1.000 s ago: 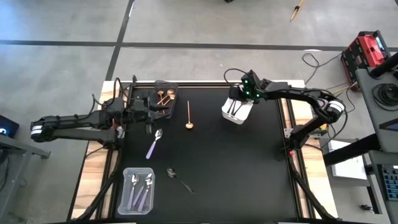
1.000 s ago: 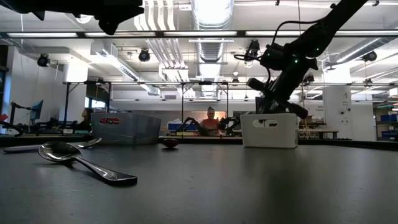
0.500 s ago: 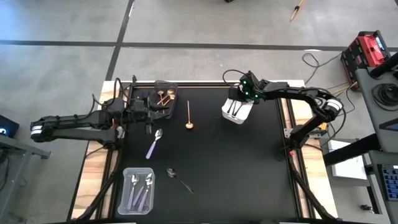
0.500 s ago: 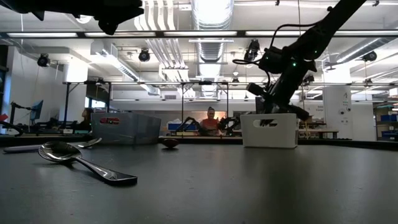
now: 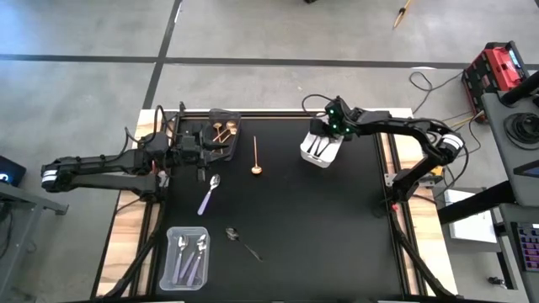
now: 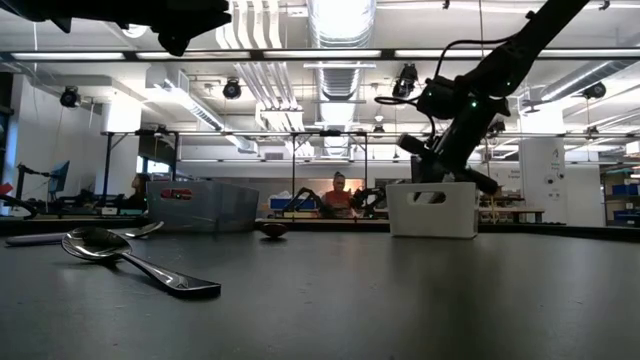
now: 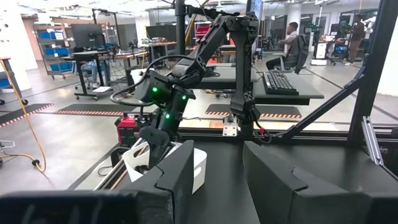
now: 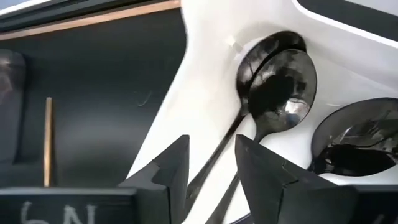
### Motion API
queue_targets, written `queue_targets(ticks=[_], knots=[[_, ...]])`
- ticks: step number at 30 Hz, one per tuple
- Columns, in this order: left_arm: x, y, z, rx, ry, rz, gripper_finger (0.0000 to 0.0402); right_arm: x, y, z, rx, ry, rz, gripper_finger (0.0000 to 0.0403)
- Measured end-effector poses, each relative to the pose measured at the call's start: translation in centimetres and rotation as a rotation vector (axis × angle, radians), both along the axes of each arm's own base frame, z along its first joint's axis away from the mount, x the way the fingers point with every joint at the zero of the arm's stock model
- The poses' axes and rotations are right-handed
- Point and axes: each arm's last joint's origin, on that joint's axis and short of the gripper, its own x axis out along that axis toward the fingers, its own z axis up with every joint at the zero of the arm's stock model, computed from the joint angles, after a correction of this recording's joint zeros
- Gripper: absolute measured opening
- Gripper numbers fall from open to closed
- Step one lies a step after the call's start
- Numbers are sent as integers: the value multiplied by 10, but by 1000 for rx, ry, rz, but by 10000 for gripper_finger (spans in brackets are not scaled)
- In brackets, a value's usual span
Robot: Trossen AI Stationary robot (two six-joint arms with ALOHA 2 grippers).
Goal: Sort silverware by color (type)
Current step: Put the purple spoon into the transparent bin
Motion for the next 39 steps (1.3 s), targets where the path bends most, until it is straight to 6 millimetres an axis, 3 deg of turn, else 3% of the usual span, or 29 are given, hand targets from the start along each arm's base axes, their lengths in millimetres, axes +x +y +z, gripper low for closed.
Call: queue_targets(ticks=[9, 21, 29, 39], knots=[[1, 0, -1, -1, 9, 0, 121, 2, 12, 20, -44, -67, 62, 133], [15, 3, -12, -44, 71, 1, 121, 17, 59, 57, -290, -71, 259, 114], [35, 1, -30, -354, 134, -1, 121, 26, 83, 67, -390, -76, 399, 112], [56, -30, -59, -779, 304, -92, 121, 34, 101, 67, -504, -35, 594, 109]])
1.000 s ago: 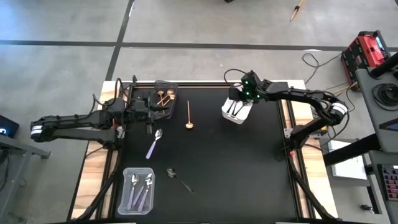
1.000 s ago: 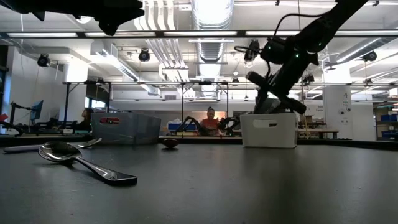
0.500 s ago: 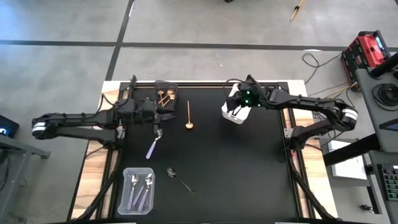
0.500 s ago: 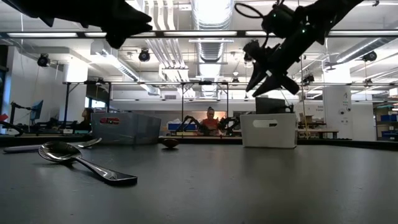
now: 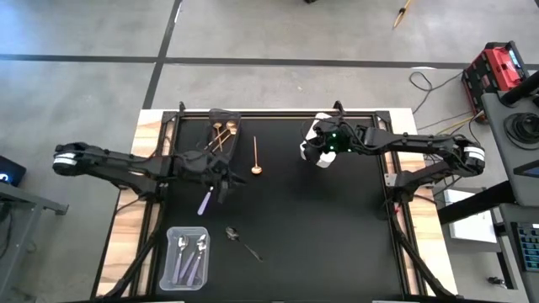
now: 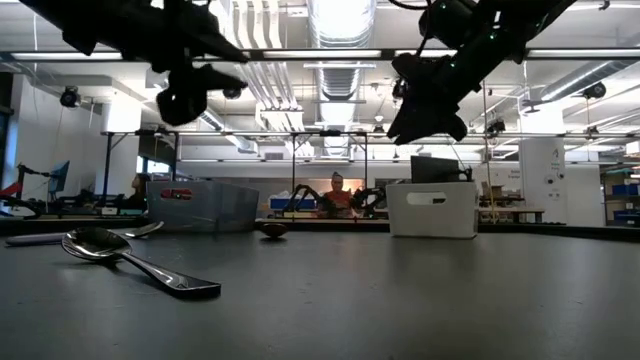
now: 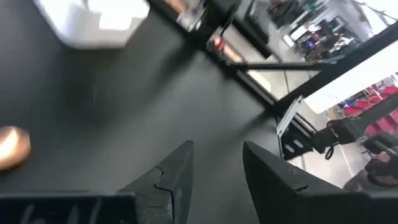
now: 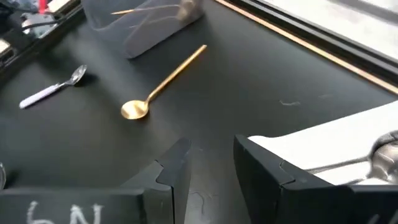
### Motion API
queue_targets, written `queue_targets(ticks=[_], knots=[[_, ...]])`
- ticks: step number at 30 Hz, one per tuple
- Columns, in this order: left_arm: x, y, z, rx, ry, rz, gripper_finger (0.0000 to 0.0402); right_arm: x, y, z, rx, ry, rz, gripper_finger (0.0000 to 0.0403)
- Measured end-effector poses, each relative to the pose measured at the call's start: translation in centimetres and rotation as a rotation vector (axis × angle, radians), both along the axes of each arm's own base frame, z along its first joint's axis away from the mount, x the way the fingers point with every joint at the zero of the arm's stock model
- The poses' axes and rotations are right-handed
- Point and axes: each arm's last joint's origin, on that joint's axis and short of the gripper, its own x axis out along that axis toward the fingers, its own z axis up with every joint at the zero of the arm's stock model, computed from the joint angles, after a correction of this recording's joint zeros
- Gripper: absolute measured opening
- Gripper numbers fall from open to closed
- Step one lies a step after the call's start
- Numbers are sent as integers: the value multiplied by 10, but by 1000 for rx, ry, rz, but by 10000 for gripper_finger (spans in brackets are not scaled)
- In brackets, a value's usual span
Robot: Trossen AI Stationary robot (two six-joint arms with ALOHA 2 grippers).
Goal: Sort silverware by color (type)
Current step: Put the purple spoon into the transparent bin
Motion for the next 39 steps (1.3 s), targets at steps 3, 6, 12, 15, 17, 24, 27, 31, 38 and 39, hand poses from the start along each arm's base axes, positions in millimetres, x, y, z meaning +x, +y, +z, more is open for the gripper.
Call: queue_targets(ticks=[3, 6, 12, 15, 17, 24, 27, 31, 38, 39], knots=[[2, -4, -9, -85, 78, 17, 121, 3, 4, 2, -45, -15, 45, 109], [1, -6, -18, -159, 164, 49, 121, 7, 6, 6, -85, -43, 77, 109], [-3, -10, -28, -229, 272, 72, 121, 12, 11, 12, -152, -98, 126, 109], [-3, -16, -27, -272, 274, 65, 121, 14, 10, 18, -194, -150, 135, 109], [-3, -21, -27, -304, 281, 57, 120, 15, 9, 23, -230, -187, 142, 109], [-5, -39, -26, -386, 295, 52, 100, 17, 8, 28, -291, -226, 158, 109], [-1, -45, -19, -400, 283, 64, 90, 17, 8, 28, -292, -226, 159, 109], [12, -55, -3, -374, 274, 53, 80, 17, 8, 29, -314, -220, 171, 109], [31, -64, 13, -214, 491, 86, 77, 18, 8, 32, -339, -249, 173, 109], [33, -65, 15, -190, 537, 97, 77, 18, 8, 32, -339, -250, 173, 109]])
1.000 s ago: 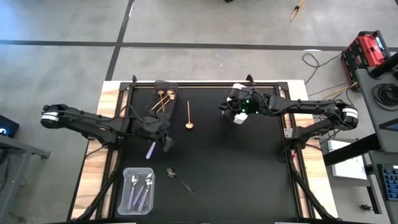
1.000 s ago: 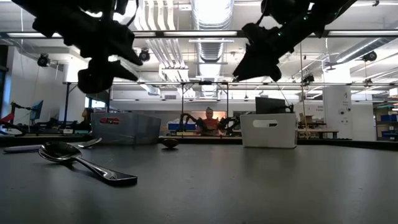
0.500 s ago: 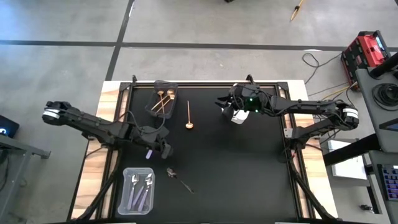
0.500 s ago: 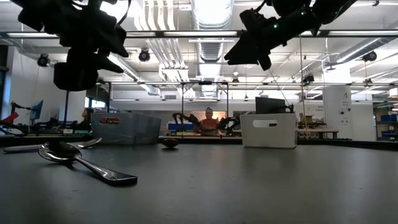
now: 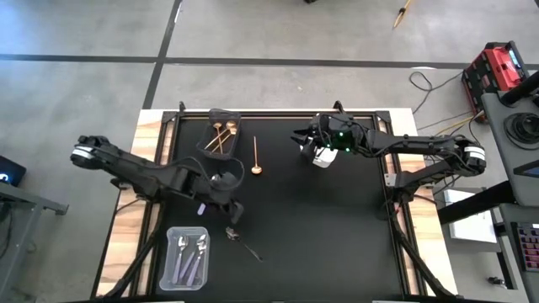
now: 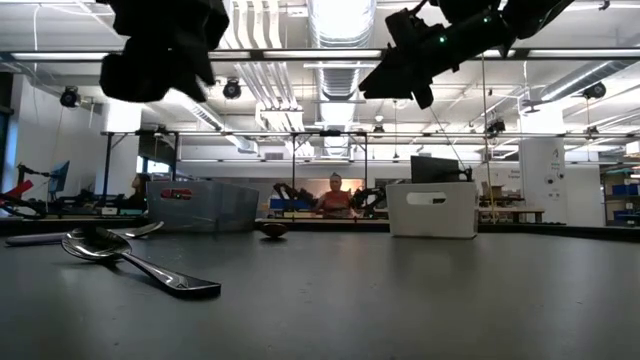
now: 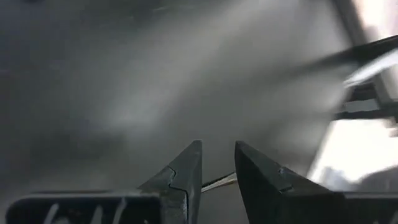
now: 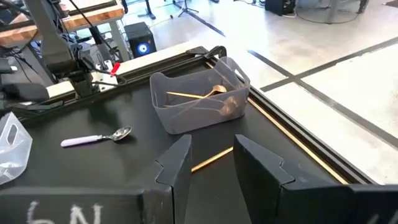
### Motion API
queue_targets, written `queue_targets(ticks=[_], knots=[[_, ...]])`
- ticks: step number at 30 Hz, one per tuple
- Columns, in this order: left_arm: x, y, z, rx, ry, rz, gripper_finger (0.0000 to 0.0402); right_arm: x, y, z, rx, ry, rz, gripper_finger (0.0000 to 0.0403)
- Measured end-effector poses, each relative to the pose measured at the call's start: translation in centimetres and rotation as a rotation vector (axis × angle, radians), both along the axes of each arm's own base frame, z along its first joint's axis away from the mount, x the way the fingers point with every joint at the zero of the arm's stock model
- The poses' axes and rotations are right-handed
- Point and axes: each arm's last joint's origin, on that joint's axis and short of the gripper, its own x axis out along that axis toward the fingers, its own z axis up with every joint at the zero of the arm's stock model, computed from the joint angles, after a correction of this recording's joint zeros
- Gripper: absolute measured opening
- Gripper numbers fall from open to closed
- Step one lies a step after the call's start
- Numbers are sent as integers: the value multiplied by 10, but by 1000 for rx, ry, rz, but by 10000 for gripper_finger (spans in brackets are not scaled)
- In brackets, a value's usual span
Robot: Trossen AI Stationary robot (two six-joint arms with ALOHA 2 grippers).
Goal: Sort silverware by color (type)
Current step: Put the purple spoon into the transparent bin
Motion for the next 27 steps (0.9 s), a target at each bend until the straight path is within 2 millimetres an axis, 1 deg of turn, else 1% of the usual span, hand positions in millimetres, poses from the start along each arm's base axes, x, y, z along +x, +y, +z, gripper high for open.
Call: queue_targets(ticks=[4, 7, 11, 14, 23, 27], knots=[[1, -2, 6, 81, 171, 5, 77, 0, 0, 0, -12, 4, 4, 109], [-5, 0, 6, 142, 306, 24, 77, 0, 0, 0, -14, 3, 5, 109], [-20, 5, -4, 197, 535, 77, 76, 0, 0, 0, -17, 3, 5, 109], [-27, 8, -11, 233, 661, 112, 76, 0, 0, 1, -27, 2, 8, 109], [-22, 7, -23, 273, 713, 74, 75, 0, 0, 1, -33, -4, 9, 109], [-17, 6, -24, 280, 645, 5, 75, 0, 0, 1, -40, -1, 11, 109]])
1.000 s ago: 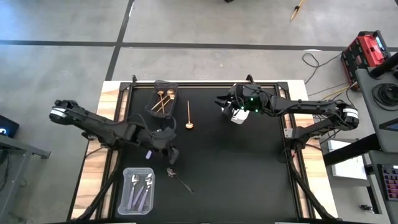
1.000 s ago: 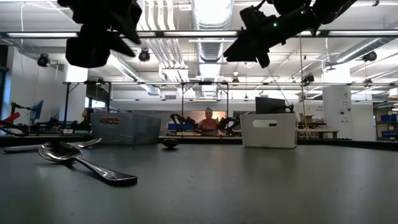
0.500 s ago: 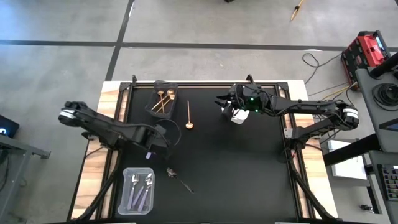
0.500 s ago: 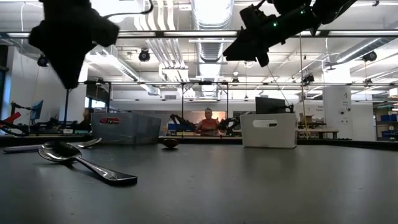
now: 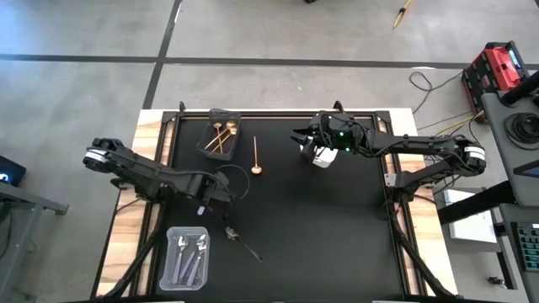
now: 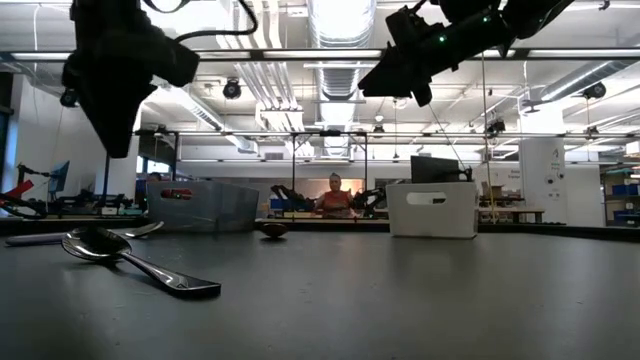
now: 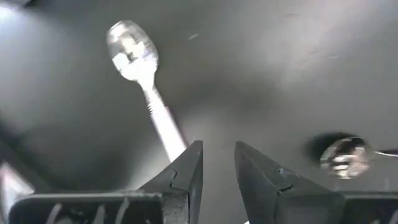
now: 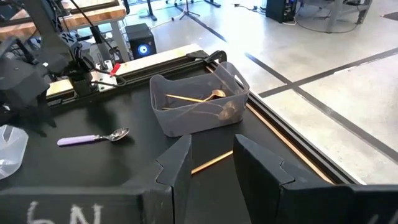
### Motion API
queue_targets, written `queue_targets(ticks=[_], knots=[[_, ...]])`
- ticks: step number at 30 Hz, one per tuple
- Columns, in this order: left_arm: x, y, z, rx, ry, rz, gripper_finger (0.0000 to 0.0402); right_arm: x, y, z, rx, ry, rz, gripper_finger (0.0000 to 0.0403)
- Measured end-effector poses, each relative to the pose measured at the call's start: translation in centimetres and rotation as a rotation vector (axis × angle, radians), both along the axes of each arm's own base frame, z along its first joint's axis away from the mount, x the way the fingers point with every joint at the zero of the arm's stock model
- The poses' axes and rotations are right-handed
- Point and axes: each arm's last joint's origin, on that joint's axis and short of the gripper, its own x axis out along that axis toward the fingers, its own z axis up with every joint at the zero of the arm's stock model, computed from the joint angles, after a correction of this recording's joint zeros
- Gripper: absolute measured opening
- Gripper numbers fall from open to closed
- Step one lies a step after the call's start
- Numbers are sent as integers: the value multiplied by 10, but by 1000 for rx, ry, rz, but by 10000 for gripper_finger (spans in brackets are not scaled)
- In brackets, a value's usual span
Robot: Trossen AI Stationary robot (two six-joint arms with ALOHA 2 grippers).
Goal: Sort silverware by color (type)
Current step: Put the purple spoon into the transparent bin
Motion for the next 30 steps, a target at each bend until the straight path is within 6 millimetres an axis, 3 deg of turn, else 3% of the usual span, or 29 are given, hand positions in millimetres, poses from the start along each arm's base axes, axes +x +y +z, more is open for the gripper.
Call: queue_targets(ticks=[5, 19, 30], knots=[[-2, 5, -1, -15, -71, -43, 75, 0, 0, 0, -3, 1, 1, 109], [-55, 26, -39, -89, -141, 161, 75, 0, 0, 0, -14, 5, 4, 109], [-52, 27, -48, -61, -106, 185, 76, 0, 0, 0, -24, 9, 7, 109]])
